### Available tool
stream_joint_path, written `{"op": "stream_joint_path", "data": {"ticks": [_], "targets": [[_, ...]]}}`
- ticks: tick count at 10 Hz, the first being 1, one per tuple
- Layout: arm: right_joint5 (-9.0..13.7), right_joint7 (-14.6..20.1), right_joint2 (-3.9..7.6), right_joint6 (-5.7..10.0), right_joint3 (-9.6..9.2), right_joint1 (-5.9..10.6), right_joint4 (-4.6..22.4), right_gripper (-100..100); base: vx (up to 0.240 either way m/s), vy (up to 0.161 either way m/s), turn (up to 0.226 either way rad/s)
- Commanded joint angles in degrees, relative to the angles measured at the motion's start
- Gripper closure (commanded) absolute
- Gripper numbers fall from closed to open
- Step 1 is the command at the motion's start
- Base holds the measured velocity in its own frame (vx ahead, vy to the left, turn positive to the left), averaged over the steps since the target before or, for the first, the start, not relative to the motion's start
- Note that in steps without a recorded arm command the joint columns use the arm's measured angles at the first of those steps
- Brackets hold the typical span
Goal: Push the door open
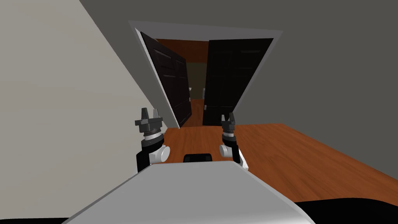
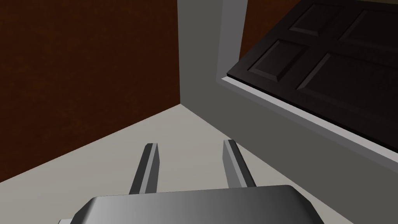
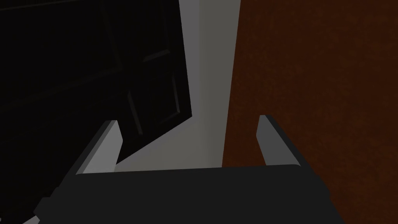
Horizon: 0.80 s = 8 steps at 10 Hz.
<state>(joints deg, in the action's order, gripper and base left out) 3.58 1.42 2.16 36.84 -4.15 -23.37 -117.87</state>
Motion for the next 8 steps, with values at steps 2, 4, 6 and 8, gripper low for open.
{"op": "stream_joint_path", "data": {"ticks": [2,4,6,8], "targets": [[0.6,-0.5,0.69,0.37,-1.31,0.63,3.4,-100,0.139,0.001,-0.05],[1.1,-0.8,1.06,0.59,-2.05,1.11,5.5,-100,0.117,-0.005,-0.031],[1.5,-1.1,1.42,0.81,-2.79,1.59,7.6,-100,0.11,-0.008,-0.037],[1.9,-1.5,1.77,1.04,-3.54,2.08,9.7,-100,0.087,-0.015,-0.032]]}}
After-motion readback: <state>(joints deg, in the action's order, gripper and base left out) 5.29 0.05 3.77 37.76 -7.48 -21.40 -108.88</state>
